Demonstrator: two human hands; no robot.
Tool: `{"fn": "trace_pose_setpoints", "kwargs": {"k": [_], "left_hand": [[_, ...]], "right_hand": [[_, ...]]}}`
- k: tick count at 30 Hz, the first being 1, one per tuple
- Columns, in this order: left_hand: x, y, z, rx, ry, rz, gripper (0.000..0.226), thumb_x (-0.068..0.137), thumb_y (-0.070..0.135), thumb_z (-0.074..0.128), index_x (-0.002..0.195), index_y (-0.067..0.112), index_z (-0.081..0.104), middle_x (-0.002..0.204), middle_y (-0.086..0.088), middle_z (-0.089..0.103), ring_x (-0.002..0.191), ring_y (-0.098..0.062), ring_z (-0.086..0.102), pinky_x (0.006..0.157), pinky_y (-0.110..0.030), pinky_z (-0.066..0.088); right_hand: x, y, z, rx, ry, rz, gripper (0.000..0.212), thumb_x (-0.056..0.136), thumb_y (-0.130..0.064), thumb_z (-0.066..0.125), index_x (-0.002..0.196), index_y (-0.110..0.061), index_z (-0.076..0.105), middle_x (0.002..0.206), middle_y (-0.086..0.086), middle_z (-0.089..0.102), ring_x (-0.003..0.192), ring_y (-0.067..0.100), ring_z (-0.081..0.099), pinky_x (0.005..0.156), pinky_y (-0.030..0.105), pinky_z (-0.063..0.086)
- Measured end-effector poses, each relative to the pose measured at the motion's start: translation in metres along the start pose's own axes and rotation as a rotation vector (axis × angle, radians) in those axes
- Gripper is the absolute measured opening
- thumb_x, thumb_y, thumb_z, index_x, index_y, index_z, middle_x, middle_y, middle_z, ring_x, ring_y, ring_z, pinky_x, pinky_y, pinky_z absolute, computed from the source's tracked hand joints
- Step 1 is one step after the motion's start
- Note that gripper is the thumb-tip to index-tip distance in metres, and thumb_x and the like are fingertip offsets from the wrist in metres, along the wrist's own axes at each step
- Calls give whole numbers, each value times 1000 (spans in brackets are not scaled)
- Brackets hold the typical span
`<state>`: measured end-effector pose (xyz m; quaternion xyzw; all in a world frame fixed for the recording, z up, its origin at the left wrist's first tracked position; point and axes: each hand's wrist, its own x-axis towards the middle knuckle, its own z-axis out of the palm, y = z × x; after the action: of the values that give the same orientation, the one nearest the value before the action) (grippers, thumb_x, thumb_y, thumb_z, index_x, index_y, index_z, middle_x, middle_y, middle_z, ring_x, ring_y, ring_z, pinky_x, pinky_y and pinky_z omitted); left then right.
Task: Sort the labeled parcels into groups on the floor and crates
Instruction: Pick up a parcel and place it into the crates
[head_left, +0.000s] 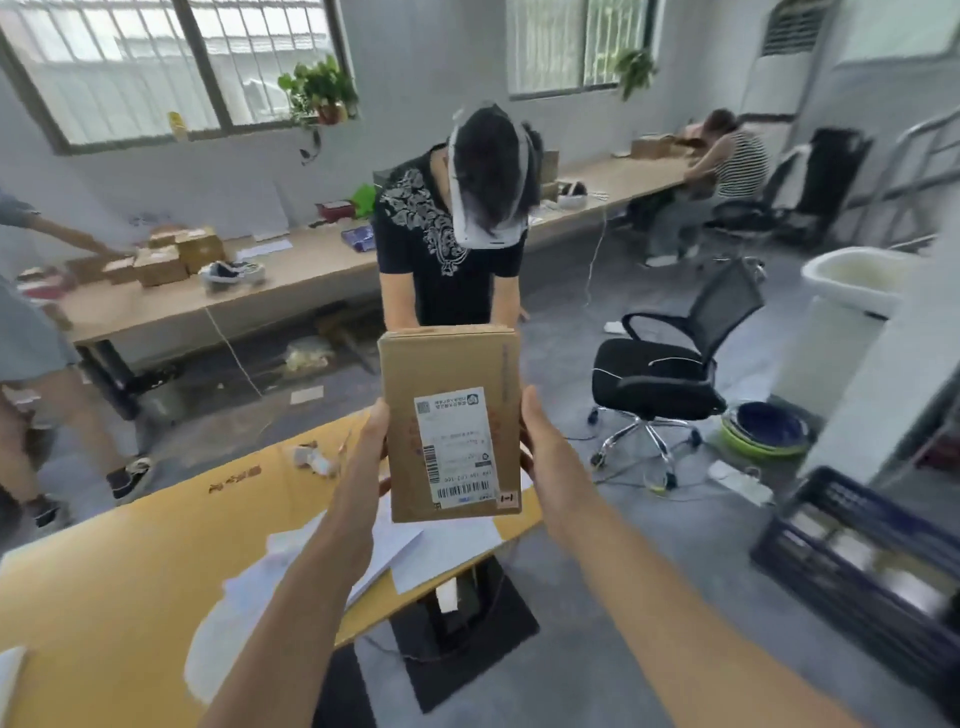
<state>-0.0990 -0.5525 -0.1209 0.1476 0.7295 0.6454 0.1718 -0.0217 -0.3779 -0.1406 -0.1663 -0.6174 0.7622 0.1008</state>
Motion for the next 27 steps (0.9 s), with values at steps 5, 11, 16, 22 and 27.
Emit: {"fn": "trace_pose_setpoints", "kwargs": {"k": [5,11,16,22,27], "left_hand": [[32,7,119,-2,-115,-1,55,100,72,31,132,42,63,127,19,69,125,0,57,104,-42,44],[51,9,243,55,-361,-15,56,101,73,24,130,46,64,128,21,68,127,-2,54,105,-42,39],[73,-1,334,86,-537,-50,58,102,69,25,129,39,66,128,15,70,118,0,61,107,-42,42],[121,-17,440,113,-699,-101,62,96,75,30,135,41,63,131,17,68,126,-3,58,110,-43,43],[177,-25,525,108,-849,-123,47,103,64,29,119,46,69,118,23,73,110,9,63,95,-32,46]], "right_hand": [[-6,-5,-117,35,166,16,53,110,-58,19,121,-38,67,97,-29,76,92,-14,69,67,7,50],[-31,-7,-233,64,390,6,44,109,-59,23,123,-44,61,97,-36,68,83,-24,61,64,2,46],[-44,4,-314,96,587,52,52,107,-63,26,136,-38,61,106,-28,69,89,-20,64,61,5,46],[-38,6,-399,199,807,113,38,110,-55,29,115,-39,63,76,-36,67,61,-23,59,53,3,44],[0,11,-473,215,940,144,46,107,-63,28,124,-42,64,108,-29,68,106,-4,58,108,29,38]]}}
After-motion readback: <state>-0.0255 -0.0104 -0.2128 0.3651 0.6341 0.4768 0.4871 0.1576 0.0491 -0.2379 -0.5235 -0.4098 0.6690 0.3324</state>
